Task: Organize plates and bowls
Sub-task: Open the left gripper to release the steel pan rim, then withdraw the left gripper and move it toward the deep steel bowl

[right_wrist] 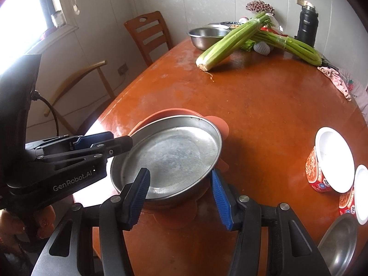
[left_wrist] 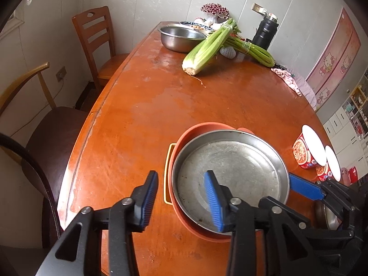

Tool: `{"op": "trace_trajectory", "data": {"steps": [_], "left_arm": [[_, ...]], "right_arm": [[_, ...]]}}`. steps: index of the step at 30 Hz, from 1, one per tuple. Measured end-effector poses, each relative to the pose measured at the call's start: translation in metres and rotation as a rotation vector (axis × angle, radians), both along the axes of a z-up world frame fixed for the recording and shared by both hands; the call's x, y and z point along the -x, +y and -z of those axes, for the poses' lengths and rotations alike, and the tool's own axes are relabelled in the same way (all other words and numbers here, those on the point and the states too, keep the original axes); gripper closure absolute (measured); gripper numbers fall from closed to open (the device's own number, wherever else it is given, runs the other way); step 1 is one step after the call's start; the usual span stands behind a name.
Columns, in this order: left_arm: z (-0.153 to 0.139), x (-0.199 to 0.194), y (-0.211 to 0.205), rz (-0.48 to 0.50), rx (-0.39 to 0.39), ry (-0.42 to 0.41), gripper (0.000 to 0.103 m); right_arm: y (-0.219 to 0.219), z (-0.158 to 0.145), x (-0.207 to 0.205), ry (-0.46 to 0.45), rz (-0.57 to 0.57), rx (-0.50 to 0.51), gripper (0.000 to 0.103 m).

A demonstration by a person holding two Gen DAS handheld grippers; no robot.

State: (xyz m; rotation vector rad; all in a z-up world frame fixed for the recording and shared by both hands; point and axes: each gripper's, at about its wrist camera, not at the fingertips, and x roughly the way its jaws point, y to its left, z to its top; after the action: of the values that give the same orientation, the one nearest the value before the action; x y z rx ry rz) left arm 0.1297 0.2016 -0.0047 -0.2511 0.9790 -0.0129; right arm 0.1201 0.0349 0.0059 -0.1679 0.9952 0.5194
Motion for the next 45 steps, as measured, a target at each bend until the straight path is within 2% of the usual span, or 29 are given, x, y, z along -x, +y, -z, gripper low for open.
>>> {"op": "trace_trajectory", "data": {"steps": [6,24,28,34,45], "left_arm": [[0.000,0.000,0.003,-0.004,-0.006,0.001,0.058],[0.011,-0.007,-0.003,0.015,0.018,0.031,0.050],[0.019,-0.013,-0.004,0.003,0.019,0.059,0.049],[0.034,-0.017,-0.011,-0.019,0.026,0.113,0.049],[0.034,-0.016,-0.032,-0.095,-0.017,0.122,0.047]], "right_arm": [[0.000,-0.003,0.001,-0.028,0.008,0.013,0.046],[-0.025,-0.028,0.010,-0.073,0.035,-0.044,0.045],[-0.034,-0.028,0.014,-0.069,0.038,-0.048,0.040],[-0.043,-0.020,0.019,-0.024,0.020,-0.053,0.040],[-0.055,0.001,0.012,0.043,0.001,-0.066,0.040]]}}
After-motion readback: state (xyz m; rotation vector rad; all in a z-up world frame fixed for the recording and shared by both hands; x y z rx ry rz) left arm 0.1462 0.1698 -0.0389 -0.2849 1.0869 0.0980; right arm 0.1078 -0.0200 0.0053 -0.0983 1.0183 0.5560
